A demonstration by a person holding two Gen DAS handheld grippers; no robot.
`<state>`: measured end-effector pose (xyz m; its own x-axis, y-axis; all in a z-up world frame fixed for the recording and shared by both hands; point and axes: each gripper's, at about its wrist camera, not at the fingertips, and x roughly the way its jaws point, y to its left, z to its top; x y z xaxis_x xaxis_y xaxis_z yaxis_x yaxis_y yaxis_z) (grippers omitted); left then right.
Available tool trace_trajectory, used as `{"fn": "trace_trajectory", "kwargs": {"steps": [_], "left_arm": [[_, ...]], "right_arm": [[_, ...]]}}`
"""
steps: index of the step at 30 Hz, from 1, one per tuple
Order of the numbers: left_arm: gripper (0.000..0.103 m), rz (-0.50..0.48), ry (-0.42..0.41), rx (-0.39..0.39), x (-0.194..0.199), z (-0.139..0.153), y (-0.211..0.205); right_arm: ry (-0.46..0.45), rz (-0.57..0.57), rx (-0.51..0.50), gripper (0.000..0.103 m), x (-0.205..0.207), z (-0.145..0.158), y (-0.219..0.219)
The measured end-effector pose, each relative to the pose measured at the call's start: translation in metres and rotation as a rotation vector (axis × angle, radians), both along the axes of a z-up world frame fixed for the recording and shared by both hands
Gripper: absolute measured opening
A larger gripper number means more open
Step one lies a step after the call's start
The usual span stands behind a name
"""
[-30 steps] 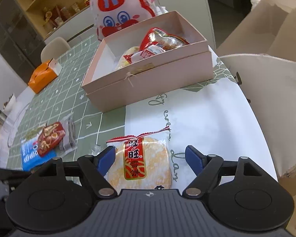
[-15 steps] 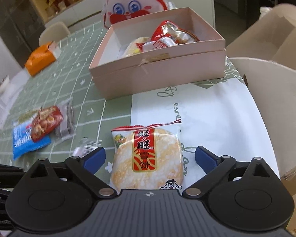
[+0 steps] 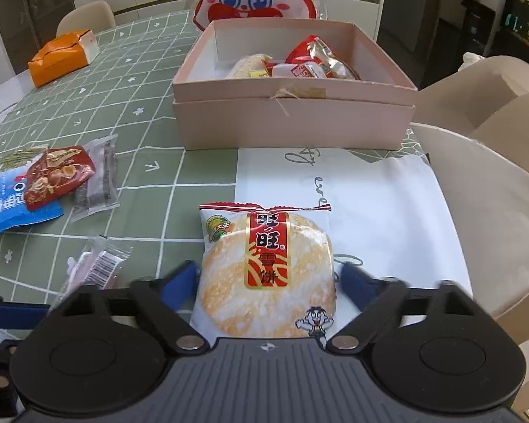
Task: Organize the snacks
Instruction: 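Close left tool on the clear pink-striped packet while right holds the rice cracker, then carry both snacks over the pink box and open both tools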
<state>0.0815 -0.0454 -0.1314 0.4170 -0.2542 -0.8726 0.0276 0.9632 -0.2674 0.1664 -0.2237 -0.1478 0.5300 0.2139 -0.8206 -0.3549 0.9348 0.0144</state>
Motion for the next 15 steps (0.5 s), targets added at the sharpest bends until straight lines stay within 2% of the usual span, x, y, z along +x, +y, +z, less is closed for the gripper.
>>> {"fn": "trace_trajectory", "kwargs": {"steps": [4,10,13,15], "left_arm": [[0.041,-0.006,-0.008,-0.023,-0.002,-0.001,0.003],[0.041,-0.03,-0.081,-0.085,-0.004,0.017,0.005],[0.041,-0.033,-0.162,-0.15,0.005,0.046,0.012],[0.041,-0.023,-0.257,-0.187,0.017,0.076,0.02]], "right_arm": [[0.039,-0.005,0.037,0.077,-0.006,0.011,-0.008],[-0.027,-0.004,0.023,0.077,-0.026,0.044,-0.019],[-0.078,-0.017,0.04,0.077,-0.026,0.073,-0.028],[-0.148,-0.034,0.072,0.077,-0.023,0.107,-0.037]]}}
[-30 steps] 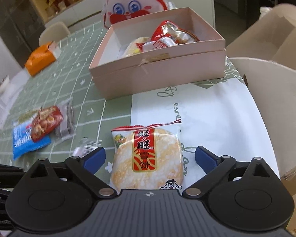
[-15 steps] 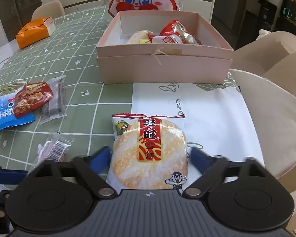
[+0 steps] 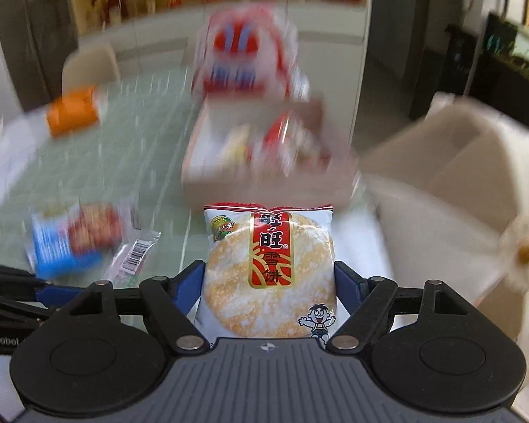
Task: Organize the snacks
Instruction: 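Carry both snacks over the pink box and open both tools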
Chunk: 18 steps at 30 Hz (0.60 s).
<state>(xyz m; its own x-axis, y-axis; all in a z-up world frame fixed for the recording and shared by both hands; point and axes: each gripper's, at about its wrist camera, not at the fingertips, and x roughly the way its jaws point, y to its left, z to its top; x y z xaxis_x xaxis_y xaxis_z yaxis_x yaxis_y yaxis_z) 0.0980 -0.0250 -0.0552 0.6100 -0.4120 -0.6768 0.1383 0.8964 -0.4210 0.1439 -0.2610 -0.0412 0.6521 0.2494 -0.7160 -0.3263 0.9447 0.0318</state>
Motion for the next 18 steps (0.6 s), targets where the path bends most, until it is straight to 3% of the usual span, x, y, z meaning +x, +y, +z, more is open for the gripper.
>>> {"fn": "trace_trajectory", "kwargs": {"steps": [5,9,14,18], "left_arm": [[0.041,0.008,-0.18,0.023,0.043,0.065,0.005],[0.041,0.019,-0.212,0.082,0.09,0.075,-0.01],[0.041,0.058,-0.149,0.084,0.145,0.049,-0.023],[0.043,0.115,-0.055,0.046,0.191,0.008,-0.024]], "right_arm": [[-0.175,-0.025,0.11,0.077,0.024,0.09,-0.018],[-0.212,-0.02,0.113,0.077,0.061,0.125,-0.019],[-0.182,-0.018,0.07,0.077,0.101,0.119,-0.018],[-0.112,-0.012,0.069,0.077,0.133,0.096,-0.021]]}}
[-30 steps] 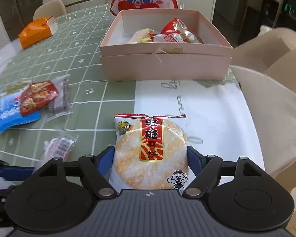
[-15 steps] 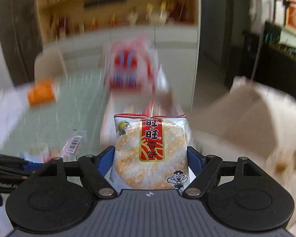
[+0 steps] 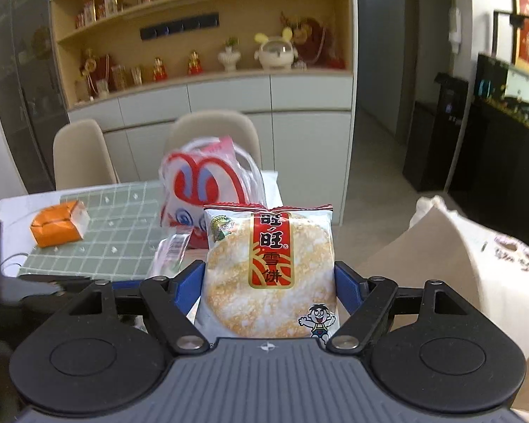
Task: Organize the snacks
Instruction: 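Carry both snacks over the pink box and open both tools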
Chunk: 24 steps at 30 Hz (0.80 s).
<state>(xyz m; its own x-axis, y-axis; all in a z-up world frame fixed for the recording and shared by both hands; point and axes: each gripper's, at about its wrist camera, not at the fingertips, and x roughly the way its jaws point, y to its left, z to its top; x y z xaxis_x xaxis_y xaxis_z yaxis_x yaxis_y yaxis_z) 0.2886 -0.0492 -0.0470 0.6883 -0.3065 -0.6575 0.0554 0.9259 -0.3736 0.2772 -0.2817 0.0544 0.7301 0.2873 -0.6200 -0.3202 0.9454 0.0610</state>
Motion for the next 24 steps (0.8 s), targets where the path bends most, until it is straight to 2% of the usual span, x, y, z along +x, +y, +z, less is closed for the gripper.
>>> {"fn": "trace_trajectory", "kwargs": {"steps": [2,3,5,6,9,12,15,19,22,24], "left_arm": [[0.044,0.002,0.062,0.0,0.02,-0.025,-0.001],[0.045,0.008,0.083,0.027,0.026,-0.035,-0.003],[0.044,0.047,0.071,0.1,0.029,-0.044,-0.007],[0.044,0.07,0.04,0.108,0.026,-0.043,-0.007],[0.044,0.132,-0.004,0.039,0.013,-0.033,0.003],[0.044,0.16,0.015,0.021,0.0,-0.026,0.01],[0.044,0.201,0.036,0.001,-0.03,-0.021,0.016],[0.044,0.236,0.081,-0.049,-0.072,-0.022,0.019],[0.044,0.247,0.113,-0.054,-0.095,-0.029,0.021],[0.044,0.265,0.131,-0.073,-0.105,-0.037,0.026]], "right_arm": [[0.035,0.013,-0.005,0.077,0.015,-0.015,-0.001],[0.051,0.021,-0.009,0.077,0.023,-0.022,-0.001],[0.083,0.045,-0.02,0.077,0.037,-0.037,0.001],[0.093,0.059,-0.022,0.077,0.044,-0.042,0.002],[0.124,0.099,-0.023,0.077,0.061,-0.06,0.006],[0.156,0.134,-0.017,0.078,0.078,-0.076,0.016],[0.178,0.191,0.001,0.078,0.092,-0.092,0.032],[0.268,0.289,0.097,0.078,0.122,-0.121,0.062],[0.364,0.265,0.091,0.078,0.142,-0.144,0.076],[0.402,0.252,0.122,0.078,0.147,-0.149,0.074]]}}
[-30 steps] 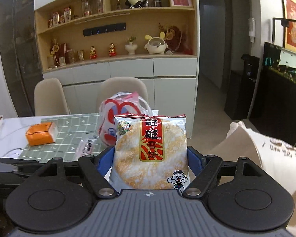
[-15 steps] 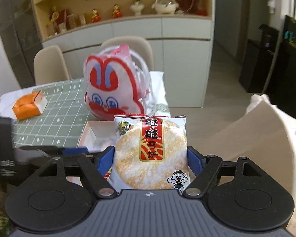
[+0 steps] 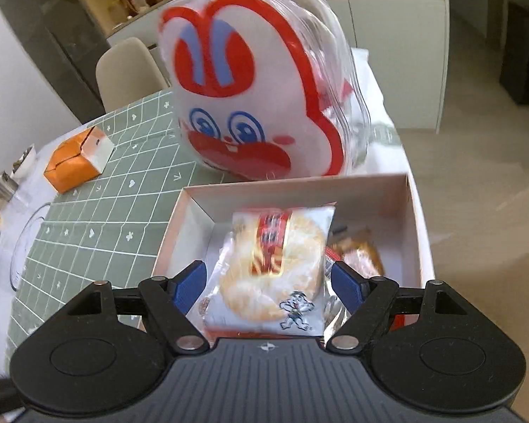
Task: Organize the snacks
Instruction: 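Carry both snacks over the pink box and open both tools, then grasp the red quail-egg bag with right tool while left reaches the clear brown packet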
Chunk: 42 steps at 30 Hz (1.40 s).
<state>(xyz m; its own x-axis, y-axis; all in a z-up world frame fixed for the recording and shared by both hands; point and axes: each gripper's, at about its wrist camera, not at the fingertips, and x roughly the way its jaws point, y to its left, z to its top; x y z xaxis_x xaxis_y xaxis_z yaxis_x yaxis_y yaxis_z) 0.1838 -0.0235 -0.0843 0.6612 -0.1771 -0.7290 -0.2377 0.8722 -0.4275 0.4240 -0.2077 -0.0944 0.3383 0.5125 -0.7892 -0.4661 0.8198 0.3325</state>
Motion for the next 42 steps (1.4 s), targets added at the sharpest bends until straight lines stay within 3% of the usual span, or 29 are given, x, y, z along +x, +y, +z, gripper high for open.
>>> {"fn": "trace_trajectory", "kwargs": {"steps": [2,4,11,16,18,22,25,33,38,42], "left_arm": [[0.044,0.018,0.02,-0.015,-0.009,-0.01,0.005],[0.044,0.022,0.045,-0.009,-0.023,-0.015,0.007],[0.044,0.006,0.076,0.032,-0.057,-0.02,0.029],[0.044,0.108,0.051,0.083,-0.085,-0.01,0.084],[0.044,0.171,0.046,0.088,-0.096,-0.011,0.11],[0.044,0.256,0.034,0.069,-0.107,-0.016,0.153],[0.044,0.263,0.029,0.027,-0.105,-0.022,0.172],[0.043,0.063,0.04,0.04,-0.097,-0.037,0.137],[0.04,-0.049,0.063,0.049,-0.109,-0.045,0.106],[0.04,-0.068,0.074,0.055,-0.125,-0.045,0.089]], "right_arm": [[0.033,-0.032,0.084,0.078,0.002,0.002,-0.009],[0.038,-0.059,0.096,0.078,0.001,0.004,-0.012],[-0.141,-0.049,-0.138,0.078,-0.056,0.017,0.0],[-0.355,-0.117,-0.268,0.079,-0.136,0.025,0.004],[-0.327,-0.091,-0.269,0.079,-0.162,0.023,0.005],[-0.175,-0.04,-0.202,0.079,-0.201,0.009,0.011],[-0.125,-0.065,-0.22,0.079,-0.227,-0.005,0.022],[-0.096,-0.068,-0.249,0.079,-0.272,-0.016,0.034],[-0.134,-0.036,-0.243,0.079,-0.272,-0.008,0.05],[-0.15,0.001,-0.234,0.079,-0.259,-0.009,0.072]]}}
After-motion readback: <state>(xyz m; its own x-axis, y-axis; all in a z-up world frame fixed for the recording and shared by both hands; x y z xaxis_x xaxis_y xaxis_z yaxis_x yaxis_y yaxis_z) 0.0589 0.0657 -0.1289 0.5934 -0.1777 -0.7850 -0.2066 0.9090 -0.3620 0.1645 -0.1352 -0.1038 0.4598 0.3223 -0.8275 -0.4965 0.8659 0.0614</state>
